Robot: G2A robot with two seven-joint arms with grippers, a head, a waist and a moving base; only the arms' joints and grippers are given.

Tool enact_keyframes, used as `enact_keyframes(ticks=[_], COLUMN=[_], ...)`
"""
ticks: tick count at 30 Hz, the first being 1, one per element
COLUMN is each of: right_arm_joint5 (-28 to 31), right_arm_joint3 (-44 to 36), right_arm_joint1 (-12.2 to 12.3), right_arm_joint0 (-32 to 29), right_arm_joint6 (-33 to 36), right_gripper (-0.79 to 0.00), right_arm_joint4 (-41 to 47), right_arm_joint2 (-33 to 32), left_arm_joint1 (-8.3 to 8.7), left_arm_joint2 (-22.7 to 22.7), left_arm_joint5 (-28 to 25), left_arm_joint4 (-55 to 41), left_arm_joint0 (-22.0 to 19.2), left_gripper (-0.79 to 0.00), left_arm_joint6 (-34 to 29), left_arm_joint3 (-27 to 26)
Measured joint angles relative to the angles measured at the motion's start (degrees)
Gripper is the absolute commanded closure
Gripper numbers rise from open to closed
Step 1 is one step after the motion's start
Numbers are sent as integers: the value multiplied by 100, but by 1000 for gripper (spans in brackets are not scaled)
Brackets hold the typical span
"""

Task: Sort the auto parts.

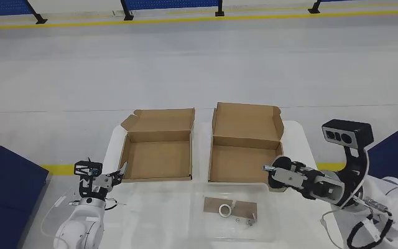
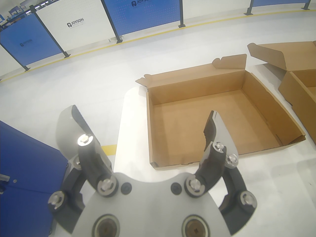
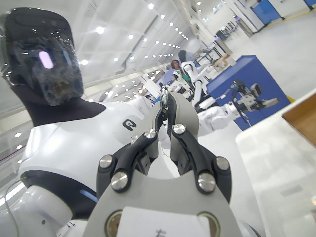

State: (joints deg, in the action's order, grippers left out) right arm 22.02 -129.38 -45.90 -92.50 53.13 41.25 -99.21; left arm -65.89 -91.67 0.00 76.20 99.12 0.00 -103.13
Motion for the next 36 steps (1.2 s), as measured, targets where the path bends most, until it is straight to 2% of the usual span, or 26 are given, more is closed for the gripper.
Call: enact_keyframes(ticks=[4, 13, 20, 26, 29, 36], right_arm_joint5=[-67, -190, -1623, -2298, -2339, -2335], right_arm_joint3=[-74, -97, -232, -258, -163, -165], right_arm_joint1=[-5, 2, 93, 148, 157, 156], right_arm_joint0=[-273, -249, -161, -50, -24, -26], right_arm_joint6=[343, 347, 622, 858, 918, 910], right_gripper=[0, 0, 0, 0, 0, 0], right_arm_joint4=[76, -71, -2485, -4001, -4300, -4276], right_arm_joint2=[-376, -426, -427, 53, 192, 182], left_arm_joint1=[0, 0, 0, 0, 0, 0], left_arm_joint2=[0, 0, 0, 0, 0, 0], left_arm_joint5=[0, 0, 0, 0, 0, 0], left_arm_joint4=[0, 0, 0, 0, 0, 0], left_arm_joint0=[0, 0, 0, 0, 0, 0], left_gripper=[-785, -785, -785, -785, -785, -785], left_arm_joint6=[0, 0, 0, 0, 0, 0], left_arm_joint3=[0, 0, 0, 0, 0, 0])
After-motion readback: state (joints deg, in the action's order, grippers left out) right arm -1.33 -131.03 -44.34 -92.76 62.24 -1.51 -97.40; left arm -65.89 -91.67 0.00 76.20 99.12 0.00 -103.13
